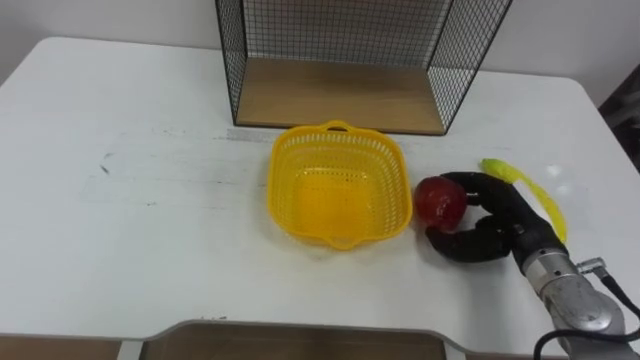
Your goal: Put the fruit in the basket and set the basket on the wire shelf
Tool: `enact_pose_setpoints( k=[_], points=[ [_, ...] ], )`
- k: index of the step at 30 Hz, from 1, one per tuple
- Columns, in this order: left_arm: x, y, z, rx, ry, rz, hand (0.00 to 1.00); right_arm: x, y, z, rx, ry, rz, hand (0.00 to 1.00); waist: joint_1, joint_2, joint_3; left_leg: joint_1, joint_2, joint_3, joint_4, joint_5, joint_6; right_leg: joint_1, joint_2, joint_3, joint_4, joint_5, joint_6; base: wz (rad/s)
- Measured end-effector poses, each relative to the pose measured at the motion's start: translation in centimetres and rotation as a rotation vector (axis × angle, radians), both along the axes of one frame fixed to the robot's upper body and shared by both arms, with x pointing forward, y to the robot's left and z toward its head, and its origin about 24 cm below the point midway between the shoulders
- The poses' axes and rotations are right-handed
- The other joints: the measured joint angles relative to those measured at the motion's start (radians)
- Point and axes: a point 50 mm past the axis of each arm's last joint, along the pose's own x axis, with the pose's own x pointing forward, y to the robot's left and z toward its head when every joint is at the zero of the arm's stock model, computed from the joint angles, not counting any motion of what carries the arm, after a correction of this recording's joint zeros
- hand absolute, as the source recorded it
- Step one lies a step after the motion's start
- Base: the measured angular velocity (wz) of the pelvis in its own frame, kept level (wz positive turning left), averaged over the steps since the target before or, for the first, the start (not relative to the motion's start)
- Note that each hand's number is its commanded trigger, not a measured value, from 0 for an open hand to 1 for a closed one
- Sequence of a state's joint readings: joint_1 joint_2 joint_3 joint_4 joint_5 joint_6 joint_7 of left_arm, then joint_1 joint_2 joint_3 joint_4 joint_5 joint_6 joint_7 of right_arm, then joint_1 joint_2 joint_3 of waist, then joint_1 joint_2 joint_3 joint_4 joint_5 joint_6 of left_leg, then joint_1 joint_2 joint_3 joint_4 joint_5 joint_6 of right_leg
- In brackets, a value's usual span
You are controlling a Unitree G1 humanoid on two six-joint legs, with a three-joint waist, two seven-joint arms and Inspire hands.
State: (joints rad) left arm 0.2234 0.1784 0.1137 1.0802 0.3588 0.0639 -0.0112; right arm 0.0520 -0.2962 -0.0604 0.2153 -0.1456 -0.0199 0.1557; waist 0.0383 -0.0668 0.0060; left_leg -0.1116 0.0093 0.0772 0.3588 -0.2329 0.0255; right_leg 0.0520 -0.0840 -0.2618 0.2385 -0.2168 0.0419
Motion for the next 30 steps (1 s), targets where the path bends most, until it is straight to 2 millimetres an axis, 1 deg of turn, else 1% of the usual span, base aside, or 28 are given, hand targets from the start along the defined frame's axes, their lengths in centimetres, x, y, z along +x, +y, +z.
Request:
enact_pose_setpoints(
  k=[4,6,8,10,12,14,17,20,21,28,30],
  points=[
    [-0.2,0.0,0.0,-0.001,0.003,0.006,0.00,0.2,0.2,0.5,-0.001,-0.023,0.008,1.00,-0.003,0.005,-0.0007,-0.001,-0.001,0.000,0.001,0.000,0.000,-0.001,0.000,0.000,-0.001,0.000,0.000,0.00],
    [-0.2,0.0,0.0,-0.001,0.002,0.005,0.00,0.4,0.4,1.2,-0.003,-0.055,0.017,1.00,-0.005,0.011,-0.0035,-0.001,-0.001,0.000,0.000,0.000,0.000,-0.001,0.000,0.000,-0.002,0.000,0.000,0.00],
    [-0.2,0.0,0.0,0.000,0.000,0.004,0.00,0.6,0.7,2.5,0.015,-0.112,0.027,1.00,-0.004,0.019,-0.0072,0.001,-0.001,0.002,-0.003,0.000,0.000,-0.001,0.000,0.003,-0.003,0.000,0.000,0.00],
    [-0.2,0.0,0.0,-0.001,-0.002,0.002,0.00,0.8,0.9,3.3,0.018,-0.149,0.035,1.00,-0.003,0.023,-0.0106,0.006,-0.001,0.005,-0.008,0.000,0.000,0.000,0.000,0.009,-0.003,0.000,0.000,-0.06],
    [-0.3,0.0,0.0,-0.003,-0.001,0.002,0.00,0.9,1.2,4.1,0.021,-0.184,0.048,1.00,-0.004,0.024,-0.0103,0.017,-0.003,0.005,-0.019,0.003,0.000,0.004,-0.002,0.011,-0.003,0.000,0.000,-0.03],
    [-0.4,-0.1,0.0,-0.007,-0.008,-0.001,0.00,1.0,1.5,5.4,0.051,-0.237,0.066,1.00,-0.005,0.025,-0.0098,0.022,-0.004,0.004,-0.022,0.003,0.000,0.011,-0.002,0.010,-0.004,0.000,0.000,0.02],
    [-0.5,-0.2,-0.1,-0.011,-0.005,-0.001,0.00,1.0,1.5,6.5,0.074,-0.287,0.074,1.00,-0.004,0.024,-0.0067,0.039,-0.005,0.003,-0.028,0.003,0.000,0.032,-0.001,0.008,-0.017,0.000,0.001,0.00],
    [-0.5,-0.2,-0.1,-0.011,-0.007,-0.002,0.00,1.1,1.4,6.7,0.073,-0.299,0.074,1.00,-0.002,0.022,-0.0040,0.046,-0.004,0.002,-0.032,0.003,-0.001,0.035,-0.001,0.008,-0.018,0.000,0.001,0.00],
    [-0.4,-0.2,-0.1,-0.012,-0.008,-0.003,0.00,1.1,1.4,6.8,0.072,-0.301,0.075,1.00,-0.002,0.021,-0.0019,0.044,-0.004,0.002,-0.032,0.004,-0.002,0.034,-0.001,0.008,-0.018,0.000,0.001,0.00],
    [-0.4,-0.5,-0.2,-0.020,-0.003,-0.008,0.00,1.1,1.4,6.8,0.067,-0.302,0.077,1.00,0.000,0.019,-0.0019,0.037,-0.005,0.003,-0.030,0.003,-0.002,0.029,-0.001,0.006,-0.017,0.000,0.001,0.00],
    [-0.3,-0.5,-0.2,-0.021,-0.006,-0.010,0.00,1.2,1.6,7.3,0.033,-0.319,0.090,1.00,0.000,0.018,-0.0007,0.035,-0.004,0.002,-0.030,0.004,-0.002,0.028,0.000,0.008,-0.018,0.000,0.001,0.00]
  ],
)
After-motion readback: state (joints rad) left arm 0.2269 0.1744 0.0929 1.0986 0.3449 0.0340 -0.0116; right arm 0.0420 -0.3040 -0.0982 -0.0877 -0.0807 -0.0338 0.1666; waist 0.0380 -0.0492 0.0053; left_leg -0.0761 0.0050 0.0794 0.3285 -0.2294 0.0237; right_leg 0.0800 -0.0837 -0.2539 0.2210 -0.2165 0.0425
